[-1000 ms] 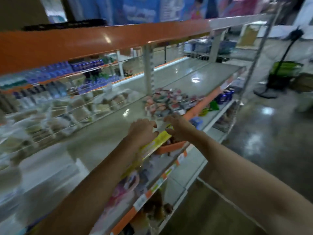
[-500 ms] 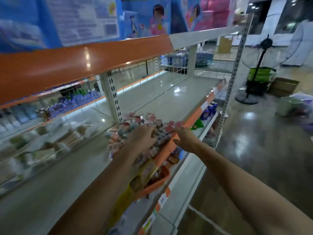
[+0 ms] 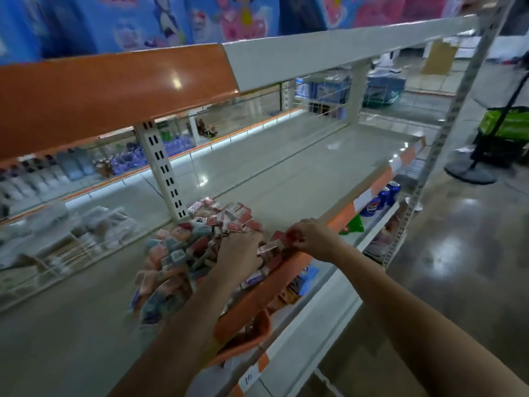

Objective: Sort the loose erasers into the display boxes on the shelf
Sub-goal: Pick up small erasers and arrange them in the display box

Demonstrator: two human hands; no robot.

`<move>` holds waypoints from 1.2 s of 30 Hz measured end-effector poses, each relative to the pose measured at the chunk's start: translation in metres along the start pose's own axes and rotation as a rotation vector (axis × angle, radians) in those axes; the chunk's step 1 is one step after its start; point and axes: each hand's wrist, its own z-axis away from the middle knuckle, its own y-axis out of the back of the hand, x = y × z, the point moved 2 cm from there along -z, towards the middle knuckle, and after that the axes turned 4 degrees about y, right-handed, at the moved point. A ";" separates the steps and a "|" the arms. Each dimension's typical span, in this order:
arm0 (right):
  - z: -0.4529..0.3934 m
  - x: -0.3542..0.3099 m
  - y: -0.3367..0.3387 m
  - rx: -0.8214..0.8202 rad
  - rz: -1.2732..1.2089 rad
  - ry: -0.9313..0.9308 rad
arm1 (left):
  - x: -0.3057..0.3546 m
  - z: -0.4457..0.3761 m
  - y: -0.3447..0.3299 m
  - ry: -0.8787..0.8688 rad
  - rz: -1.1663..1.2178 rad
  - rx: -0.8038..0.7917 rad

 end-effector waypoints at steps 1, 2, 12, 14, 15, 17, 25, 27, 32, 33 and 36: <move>-0.003 0.004 0.001 -0.007 -0.008 0.038 | 0.001 -0.001 0.000 0.023 0.006 0.015; -0.006 0.008 0.002 -0.014 -0.027 0.072 | 0.001 -0.003 -0.001 0.048 0.024 0.027; -0.020 0.016 0.017 -0.023 -0.535 0.262 | 0.000 0.028 0.014 0.329 0.578 0.108; -0.021 0.004 0.015 -0.034 -0.574 0.295 | -0.002 0.045 0.020 0.374 0.695 0.161; -0.021 -0.003 0.012 -0.053 -0.592 0.319 | -0.003 0.054 0.023 0.391 0.736 0.185; -0.019 -0.022 0.008 -0.100 -0.663 0.358 | -0.008 0.072 0.026 0.433 0.826 0.229; -0.002 -0.118 -0.017 -0.329 -0.927 0.468 | -0.031 0.175 0.052 0.662 1.017 0.345; 0.009 -0.157 -0.024 -0.363 -0.944 0.508 | -0.044 0.211 0.060 0.751 0.974 0.410; 0.043 -0.248 -0.052 -0.591 -1.028 0.633 | -0.075 0.308 0.078 0.883 0.874 0.527; 0.051 -0.266 -0.060 -0.615 -1.000 0.687 | -0.080 0.328 0.081 0.900 0.858 0.546; 0.079 -0.322 -0.083 -0.615 -0.859 0.826 | -0.096 0.390 0.090 0.943 0.827 0.589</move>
